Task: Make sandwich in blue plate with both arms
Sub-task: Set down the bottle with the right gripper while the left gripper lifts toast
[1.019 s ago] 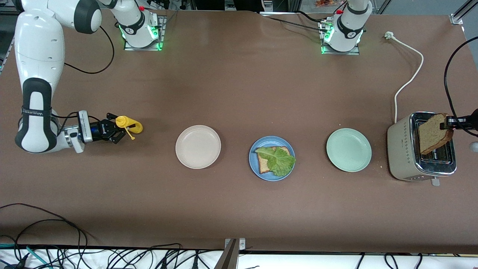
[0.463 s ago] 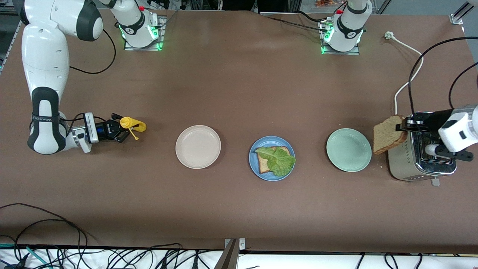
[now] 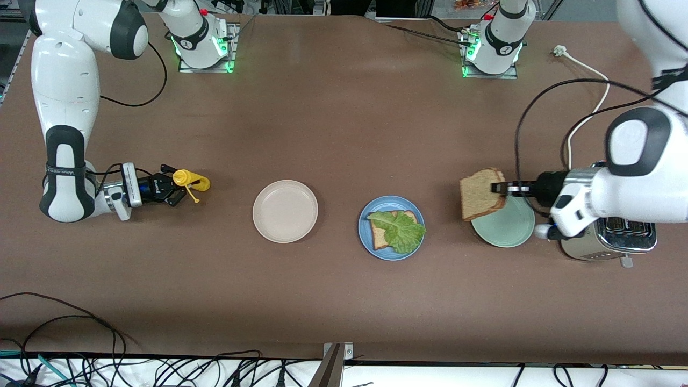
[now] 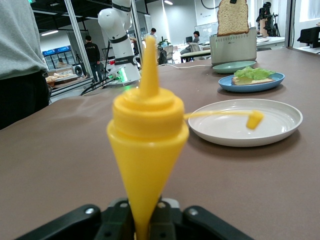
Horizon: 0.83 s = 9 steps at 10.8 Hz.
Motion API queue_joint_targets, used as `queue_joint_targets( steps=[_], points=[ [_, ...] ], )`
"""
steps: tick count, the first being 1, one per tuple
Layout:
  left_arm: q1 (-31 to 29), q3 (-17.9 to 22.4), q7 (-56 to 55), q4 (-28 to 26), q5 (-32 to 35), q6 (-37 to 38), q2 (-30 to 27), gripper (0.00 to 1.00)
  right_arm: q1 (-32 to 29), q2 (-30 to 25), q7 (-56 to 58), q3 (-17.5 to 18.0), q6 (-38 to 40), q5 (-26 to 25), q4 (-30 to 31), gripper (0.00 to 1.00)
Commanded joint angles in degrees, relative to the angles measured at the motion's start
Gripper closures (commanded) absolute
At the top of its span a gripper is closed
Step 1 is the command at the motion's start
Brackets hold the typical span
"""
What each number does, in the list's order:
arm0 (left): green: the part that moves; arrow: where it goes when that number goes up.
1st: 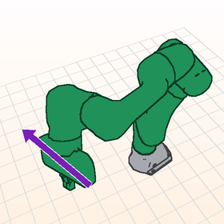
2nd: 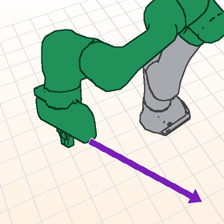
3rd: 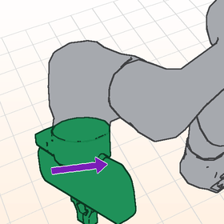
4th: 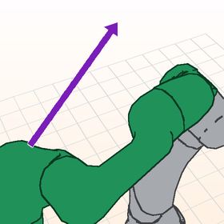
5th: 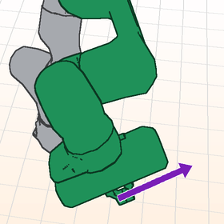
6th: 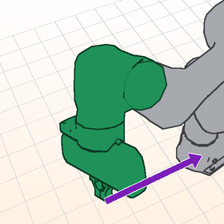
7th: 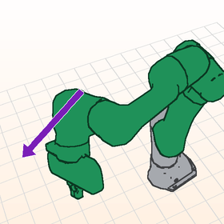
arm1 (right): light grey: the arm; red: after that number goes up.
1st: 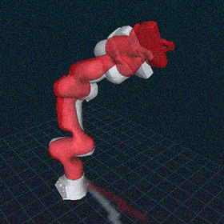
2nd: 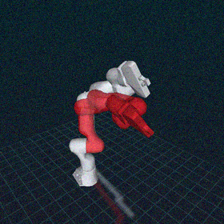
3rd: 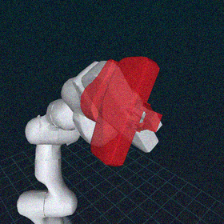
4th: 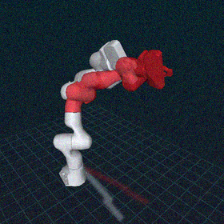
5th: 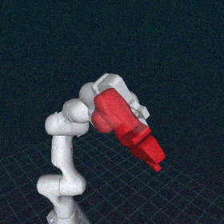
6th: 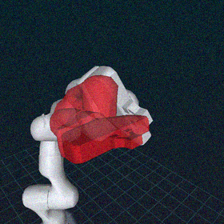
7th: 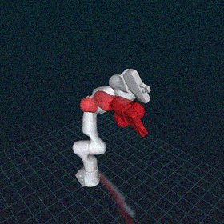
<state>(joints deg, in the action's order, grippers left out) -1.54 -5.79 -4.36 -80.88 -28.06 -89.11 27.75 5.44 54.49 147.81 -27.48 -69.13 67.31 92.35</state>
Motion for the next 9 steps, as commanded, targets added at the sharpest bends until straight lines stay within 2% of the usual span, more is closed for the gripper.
queue_joint_targets(
  steps=[1, 2, 4, 5, 9],
  points=[
    [4.2, 0.8, -0.7, -0.1, -10.8, -4.4, 4.7, 1.00, -0.8, 0.2, -0.6, 0.6, 0.3, 1.1, -0.7, 0.58],
    [5.5, 0.8, -0.9, -0.1, -12.2, -6.4, 5.7, 1.00, -0.8, 0.2, -0.6, 0.6, 0.4, 1.1, -0.8, 0.51],
    [7.6, 0.8, -1.5, 0.0, -15.6, -10.7, 8.2, 1.00, -1.3, 0.2, -0.7, 0.6, 0.7, 1.0, -1.4, 0.31],
    [8.5, 0.7, -1.6, 0.1, -16.7, -13.0, 9.2, 1.00, -1.8, 0.2, -1.2, 0.6, 0.8, 1.0, -1.6, 0.15],
    [10.4, 0.6, -1.6, 0.3, -25.1, -14.5, 12.7, 1.00, -4.6, 0.2, -1.6, 0.4, 0.9, 0.2, -1.6, 0.13]
  ],
)
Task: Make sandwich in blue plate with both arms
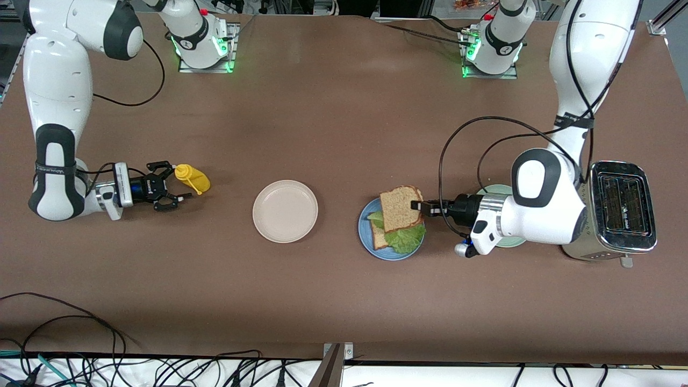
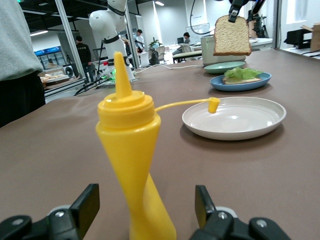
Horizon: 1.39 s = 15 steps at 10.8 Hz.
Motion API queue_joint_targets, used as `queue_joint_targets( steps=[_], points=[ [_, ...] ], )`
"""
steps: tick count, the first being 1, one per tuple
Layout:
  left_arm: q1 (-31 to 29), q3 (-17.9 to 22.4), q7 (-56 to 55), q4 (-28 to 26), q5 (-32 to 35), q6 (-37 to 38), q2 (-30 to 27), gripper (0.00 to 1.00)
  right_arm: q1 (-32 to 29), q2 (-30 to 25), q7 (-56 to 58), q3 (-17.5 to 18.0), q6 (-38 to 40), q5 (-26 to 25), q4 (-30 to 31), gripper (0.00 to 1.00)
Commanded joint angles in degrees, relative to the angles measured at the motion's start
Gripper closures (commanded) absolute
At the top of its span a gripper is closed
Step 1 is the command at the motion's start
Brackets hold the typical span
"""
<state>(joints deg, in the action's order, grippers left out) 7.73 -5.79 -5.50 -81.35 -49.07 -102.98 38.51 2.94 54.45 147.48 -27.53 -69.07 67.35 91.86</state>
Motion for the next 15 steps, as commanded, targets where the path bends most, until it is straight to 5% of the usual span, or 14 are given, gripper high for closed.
queue_joint_targets(
  steps=[1, 4, 9, 10, 12, 15],
  points=[
    [1.7, 0.6, -0.5, 0.8, -4.4, -2.6, 2.0, 1.00, -2.7, 0.2, -1.7, 0.3, 0.7, -0.5, -1.2, 0.07],
    [3.8, 0.7, -0.4, 0.4, -3.6, -4.9, 3.2, 1.00, -3.6, -0.4, -9.6, -1.5, 1.0, -4.0, -4.8, 0.00],
    [3.7, 1.0, 0.7, -1.5, -3.4, -4.8, 4.6, 0.92, -3.0, -2.6, -39.3, -8.5, 9.5, -5.8, -20.7, 0.00],
    [3.6, 1.1, 0.7, -1.6, -2.7, -4.8, 4.7, 0.83, -2.5, -4.7, -45.4, -8.7, 9.5, -7.2, -21.0, 0.00],
    [3.1, 2.3, 0.8, -1.9, 0.6, -4.7, 4.9, 0.47, 0.4, -10.6, -60.3, -8.9, 9.2, -12.2, -21.1, 0.00],
    [3.0, 2.6, 0.8, -1.9, 0.6, -4.7, 5.1, 0.26, 4.9, -17.2, -84.1, -9.0, 8.4, -22.0, -23.1, 0.00]
  ],
)
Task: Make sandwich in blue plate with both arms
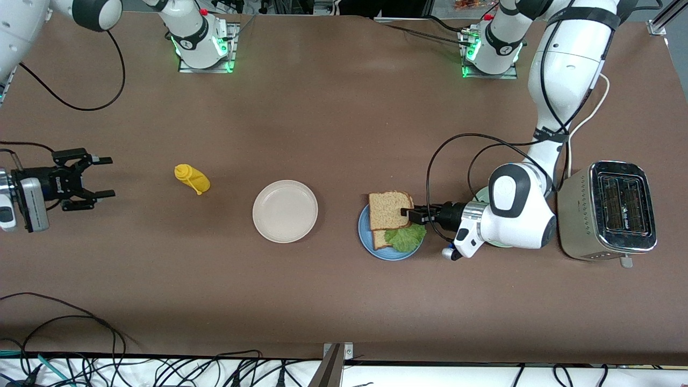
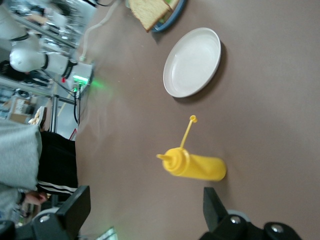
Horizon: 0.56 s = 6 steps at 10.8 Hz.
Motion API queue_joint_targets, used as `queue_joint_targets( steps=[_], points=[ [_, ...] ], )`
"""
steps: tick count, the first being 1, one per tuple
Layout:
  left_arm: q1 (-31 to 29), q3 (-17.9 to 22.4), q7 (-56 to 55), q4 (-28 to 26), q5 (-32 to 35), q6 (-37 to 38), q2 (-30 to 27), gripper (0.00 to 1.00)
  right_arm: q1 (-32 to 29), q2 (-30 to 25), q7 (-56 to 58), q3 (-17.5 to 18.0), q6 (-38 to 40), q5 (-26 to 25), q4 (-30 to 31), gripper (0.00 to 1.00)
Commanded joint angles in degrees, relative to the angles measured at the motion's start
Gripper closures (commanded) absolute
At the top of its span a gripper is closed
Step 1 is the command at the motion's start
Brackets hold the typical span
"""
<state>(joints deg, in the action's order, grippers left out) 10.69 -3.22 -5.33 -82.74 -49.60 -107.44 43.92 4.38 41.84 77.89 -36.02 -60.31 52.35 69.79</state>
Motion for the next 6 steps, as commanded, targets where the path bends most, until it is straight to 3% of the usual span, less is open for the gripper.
queue_joint_targets(
  steps=[1, 3, 6],
  points=[
    [0.0, 0.1, 0.6, -0.5, 1.1, -0.2, -0.2, 0.26, 5.3, -5.8, -20.3, -0.5, -0.3, -10.6, -3.4, 0.00],
    [0.0, 0.1, 0.6, -0.5, 1.1, -0.2, -0.2, 0.26, 10.0, -8.3, -31.5, -0.5, -1.1, -19.1, -6.6, 0.00],
    [0.0, 0.1, 0.6, -0.4, 1.0, -0.2, -0.2, 0.26, 20.4, -12.0, -38.4, -0.4, -7.3, -37.8, -6.7, 0.00]
  ],
)
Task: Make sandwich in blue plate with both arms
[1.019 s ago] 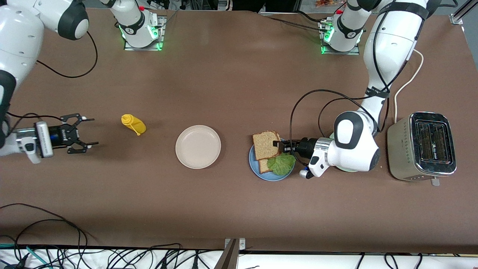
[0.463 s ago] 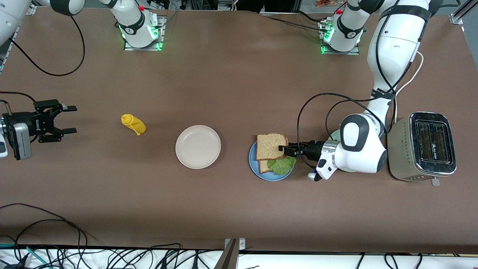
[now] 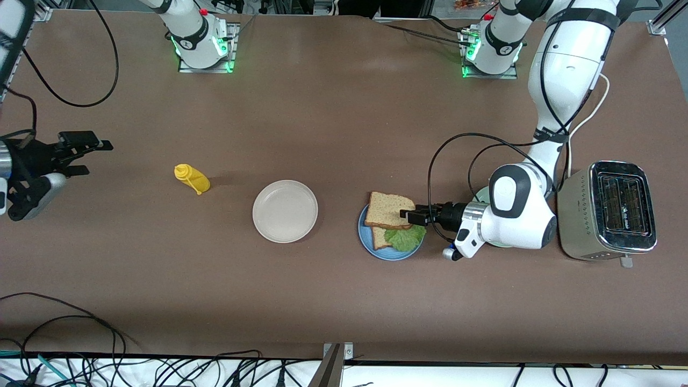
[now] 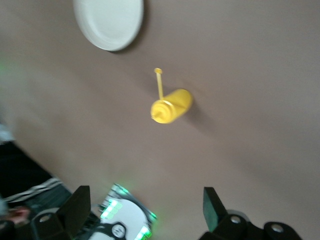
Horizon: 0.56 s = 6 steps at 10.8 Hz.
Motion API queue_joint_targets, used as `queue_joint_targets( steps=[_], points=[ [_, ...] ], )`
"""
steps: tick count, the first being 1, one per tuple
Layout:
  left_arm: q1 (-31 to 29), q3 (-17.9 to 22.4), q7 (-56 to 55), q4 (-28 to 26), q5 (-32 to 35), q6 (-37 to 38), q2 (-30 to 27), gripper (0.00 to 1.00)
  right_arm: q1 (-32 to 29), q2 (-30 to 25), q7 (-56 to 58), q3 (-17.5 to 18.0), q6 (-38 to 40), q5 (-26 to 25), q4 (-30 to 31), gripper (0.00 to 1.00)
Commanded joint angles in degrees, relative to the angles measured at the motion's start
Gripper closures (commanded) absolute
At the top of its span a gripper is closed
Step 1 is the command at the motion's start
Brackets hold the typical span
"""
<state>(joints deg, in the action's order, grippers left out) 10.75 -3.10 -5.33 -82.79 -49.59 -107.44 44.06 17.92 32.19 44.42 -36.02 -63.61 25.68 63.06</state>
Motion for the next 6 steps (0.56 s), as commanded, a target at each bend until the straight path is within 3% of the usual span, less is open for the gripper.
queue_joint_targets(
  steps=[1, 3, 4, 6],
  points=[
    [-0.4, 0.0, 0.6, -0.3, 1.0, -0.2, -0.4, 0.25, 8.2, -2.8, -7.9, -0.3, -5.0, -13.5, 0.1, 0.00],
    [-1.2, 1.3, 0.6, -0.3, 1.1, -0.2, -0.7, 0.16, 9.9, -4.3, -9.5, -0.2, -10.2, -15.9, 3.4, 0.00],
    [-1.4, 2.0, 0.4, -0.3, 1.2, 0.2, -1.3, 0.04, 10.8, -7.0, -9.8, -0.2, -14.0, -16.0, 8.5, 0.00],
    [-1.5, 3.4, 0.1, -0.4, 1.5, 3.5, -3.5, 0.00, 14.8, -13.3, -16.0, -0.2, -22.1, -19.5, 19.0, 0.00]
  ],
)
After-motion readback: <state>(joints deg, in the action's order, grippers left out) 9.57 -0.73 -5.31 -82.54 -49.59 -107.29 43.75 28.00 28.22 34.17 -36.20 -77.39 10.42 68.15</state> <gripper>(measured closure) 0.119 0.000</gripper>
